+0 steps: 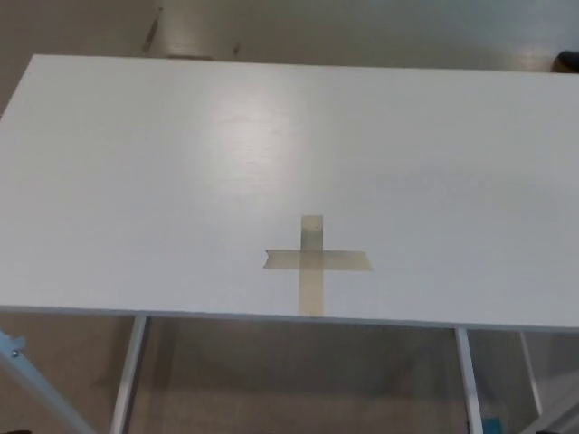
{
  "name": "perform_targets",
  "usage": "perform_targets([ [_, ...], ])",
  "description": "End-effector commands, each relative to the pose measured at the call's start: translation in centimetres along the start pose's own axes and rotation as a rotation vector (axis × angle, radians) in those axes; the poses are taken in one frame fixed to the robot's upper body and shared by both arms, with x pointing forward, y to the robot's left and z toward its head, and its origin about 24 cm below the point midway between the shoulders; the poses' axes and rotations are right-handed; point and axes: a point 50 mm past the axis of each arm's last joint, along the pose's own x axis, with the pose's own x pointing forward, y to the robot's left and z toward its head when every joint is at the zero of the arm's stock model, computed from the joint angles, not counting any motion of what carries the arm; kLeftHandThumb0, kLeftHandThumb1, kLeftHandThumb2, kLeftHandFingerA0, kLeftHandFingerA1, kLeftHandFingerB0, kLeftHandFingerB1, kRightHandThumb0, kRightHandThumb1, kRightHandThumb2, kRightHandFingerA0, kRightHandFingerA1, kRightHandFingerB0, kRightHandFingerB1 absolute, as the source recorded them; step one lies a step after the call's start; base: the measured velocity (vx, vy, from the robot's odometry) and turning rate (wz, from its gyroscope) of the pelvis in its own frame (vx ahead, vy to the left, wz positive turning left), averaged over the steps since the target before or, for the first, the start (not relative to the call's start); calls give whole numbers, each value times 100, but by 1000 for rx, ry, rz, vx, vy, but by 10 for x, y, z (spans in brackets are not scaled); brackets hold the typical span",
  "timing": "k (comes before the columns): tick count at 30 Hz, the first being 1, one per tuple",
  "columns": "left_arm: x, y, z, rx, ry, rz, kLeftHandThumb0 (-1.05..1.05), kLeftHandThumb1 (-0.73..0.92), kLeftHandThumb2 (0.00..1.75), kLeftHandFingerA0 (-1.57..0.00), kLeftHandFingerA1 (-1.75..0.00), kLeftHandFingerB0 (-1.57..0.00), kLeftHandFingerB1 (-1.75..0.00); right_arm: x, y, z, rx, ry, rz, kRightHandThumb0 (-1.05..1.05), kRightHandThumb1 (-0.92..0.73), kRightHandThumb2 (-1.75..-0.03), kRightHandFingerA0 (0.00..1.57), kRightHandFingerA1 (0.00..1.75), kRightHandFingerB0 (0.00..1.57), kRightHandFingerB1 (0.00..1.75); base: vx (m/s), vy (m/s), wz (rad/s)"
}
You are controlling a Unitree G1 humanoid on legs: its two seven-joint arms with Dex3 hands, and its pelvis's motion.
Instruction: Use the left hand to take the pink dumpling toy on a person's hand and put it on the desk.
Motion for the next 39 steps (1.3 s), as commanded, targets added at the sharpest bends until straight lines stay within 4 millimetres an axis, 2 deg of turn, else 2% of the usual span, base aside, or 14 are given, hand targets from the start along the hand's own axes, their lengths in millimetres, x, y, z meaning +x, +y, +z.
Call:
perform_targets([
  [1, -2, 2, -6, -18, -8, 1, -31, 68, 61, -49, -40, -31, -34, -2, -2, -6, 13, -10, -19, -21, -64, -59, 58, 44, 41, 38, 0, 0, 0],
  [19, -9, 2, -23, 19, 24, -4, -33, 67, 61, -48, -39, -30, -33, -6, -1, -20, 2, 14, 0, -21, -64, -59, 55, 43, 43, 39, 0, 0, 0],
  [39, -8, 3, -23, 36, 24, -7, -33, 67, 60, -47, -39, -31, -33, -6, 0, -20, -7, 19, 2, -21, -65, -59, 56, 44, 43, 39, 0, 0, 0],
])
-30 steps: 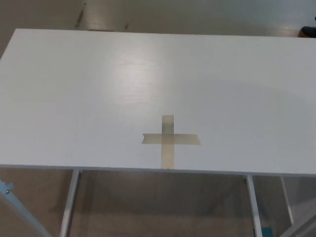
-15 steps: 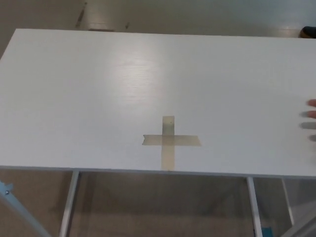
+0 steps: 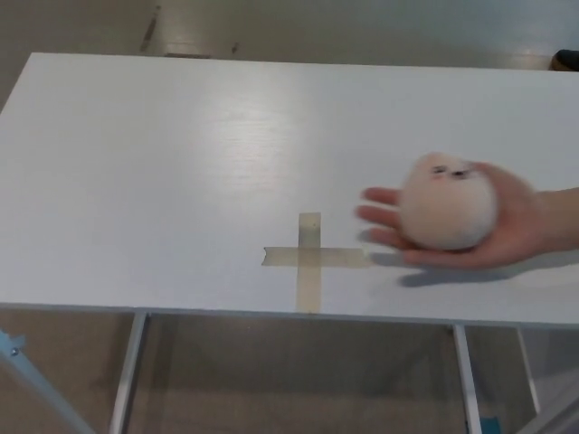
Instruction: Use the left hand to take the pink dumpling toy on a person's hand and put it on the desk.
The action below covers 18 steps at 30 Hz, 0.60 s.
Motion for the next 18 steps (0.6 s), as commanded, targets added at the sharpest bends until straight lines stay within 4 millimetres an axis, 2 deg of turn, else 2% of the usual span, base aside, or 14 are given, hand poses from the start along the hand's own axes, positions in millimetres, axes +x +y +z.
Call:
perform_targets([
  [1, -2, 2, -4, 3, 5, 6, -33, 67, 60, -47, -39, -31, -33, -1, 1, -4, -1, 5, 3, -21, -65, -59, 56, 44, 43, 39, 0, 0, 0],
  [18, 0, 2, 2, 14, -8, 0, -32, 67, 61, -48, -39, -31, -34, -1, 1, -3, 6, 7, 7, -21, -65, -59, 56, 43, 42, 39, 0, 0, 0],
])
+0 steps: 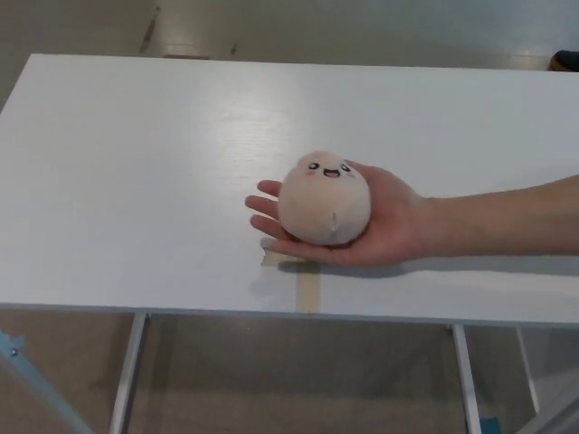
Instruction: Use the left hand to take the pink dumpling toy on a person's hand and put it on the desk.
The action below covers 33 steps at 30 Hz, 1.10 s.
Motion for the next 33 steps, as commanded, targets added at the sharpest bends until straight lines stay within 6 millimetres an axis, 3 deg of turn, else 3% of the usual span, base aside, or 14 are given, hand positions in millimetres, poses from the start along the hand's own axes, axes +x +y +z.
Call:
perform_targets([
  [1, 0, 2, 1, 12, -4, 1, -32, 67, 61, -48, -39, -31, -34, -1, 1, -3, 8, 6, 5, -21, -65, -59, 56, 43, 42, 39, 0, 0, 0],
  [15, -2, 2, 0, 7, -30, -5, -31, 66, 61, -50, -40, -32, -34, -2, 2, -7, 13, 18, 2, -21, -65, -59, 56, 43, 42, 39, 0, 0, 0],
  [17, 1, 3, 10, -13, -62, -1, -31, 66, 61, -50, -40, -32, -34, 1, 5, 3, 17, -2, 6, -21, -65, -59, 56, 43, 42, 39, 0, 0, 0],
  [24, -6, 12, 17, -64, -170, -54, -32, 63, 60, -45, -40, -31, -34, 1, 4, 2, 22, 8, 6, -20, -65, -59, 56, 43, 42, 39, 0, 0, 0],
  [29, -39, 37, 16, -103, -304, -149, -34, 58, 58, -37, -38, -27, -33, 1, 1, 3, 14, 11, 3, -20, -65, -59, 56, 43, 42, 39, 0, 0, 0],
  [30, -54, 43, 12, -88, -341, -137, -43, 49, 65, -32, -43, -24, -38, 1, 0, 1, 11, 15, 4, -21, -65, -59, 56, 43, 42, 39, 0, 0, 0],
  [33, -95, 65, 8, -51, -444, -109, -45, 47, 67, -30, -44, -22, -38, 0, 3, -2, 16, 23, 17, -21, -65, -59, 56, 43, 42, 39, 0, 0, 0],
])
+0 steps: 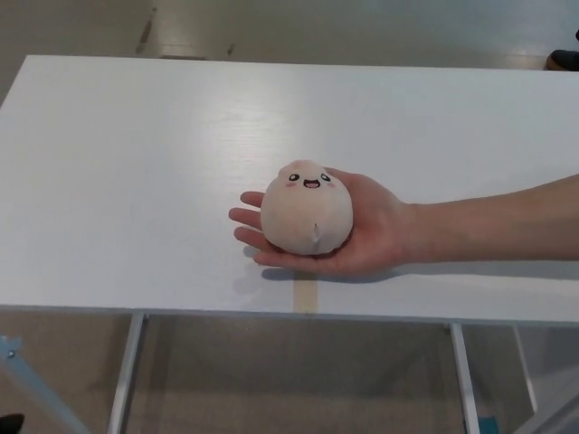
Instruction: Use the left hand to take the pink dumpling toy on a person's hand and put it on the desk.
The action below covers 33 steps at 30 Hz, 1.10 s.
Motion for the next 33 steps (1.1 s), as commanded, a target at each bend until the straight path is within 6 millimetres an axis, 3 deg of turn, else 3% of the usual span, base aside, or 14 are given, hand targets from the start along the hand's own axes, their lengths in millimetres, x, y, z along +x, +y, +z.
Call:
perform_targets([
  [1, -82, 44, 16, -16, -222, -83, -47, 46, 68, -28, -44, -19, -38, -2, 0, -9, 17, 35, 6, -21, -65, -59, 56, 43, 42, 39, 0, 0, 0],
  [5, -115, 62, 36, -27, -354, -58, -48, 46, 68, -28, -45, -20, -38, -3, -4, -13, 12, 39, -6, -21, -65, -59, 56, 43, 42, 39, 0, 0, 0],
  [9, -152, 78, 78, -65, -576, -19, -47, 46, 67, -28, -48, -17, -40, -2, -3, -9, 12, 39, -14, -21, -65, -59, 57, 44, 44, 39, 0, 0, 0],
  [13, -161, 80, 89, -64, -643, -14, -46, 46, 67, -28, -50, -17, -41, -2, -2, -8, 8, 36, -13, -21, -65, -59, 57, 44, 44, 39, 0, 0, 0],
  [15, -187, 84, 117, -40, -837, -7, -44, 43, 65, -27, -53, -16, -42, -2, 1, -8, -7, 37, -3, -21, -65, -59, 58, 44, 44, 39, 0, 0, 0],
  [17, -190, 84, 123, -39, -864, -8, -44, 43, 65, -27, -53, -16, -42, -1, 2, -7, -10, 36, -1, -21, -65, -59, 58, 44, 44, 39, 0, 0, 0],
  [21, -199, 88, 156, -9, -1019, -8, -45, 40, 64, -27, -56, -16, -43, -1, 1, -8, -6, 37, 10, -21, -65, -59, 57, 44, 44, 39, 0, 0, 0],
  [29, -185, 85, 228, 219, -1191, 23, -59, 38, 70, -26, -50, -20, -39, 0, 4, -3, -7, 27, 7, -21, -65, -59, 58, 44, 44, 39, 0, 0, 0],
  [31, -184, 84, 234, 233, -1198, 13, -61, 38, 71, -25, -50, -19, -39, 0, 4, -3, -10, 26, 7, -21, -65, -59, 58, 44, 44, 39, 0, 0, 0],
  [32, -179, 81, 258, 297, -1225, -19, -63, 39, 73, -23, -52, -17, -41, 0, 4, -3, -11, 24, 6, -21, -65, -59, 58, 44, 44, 39, 0, 0, 0],
  [33, -177, 79, 268, 328, -1234, -29, -63, 38, 72, -23, -52, -18, -41, 0, 4, -3, -12, 23, 6, -21, -65, -59, 58, 44, 44, 39, 0, 0, 0],
])
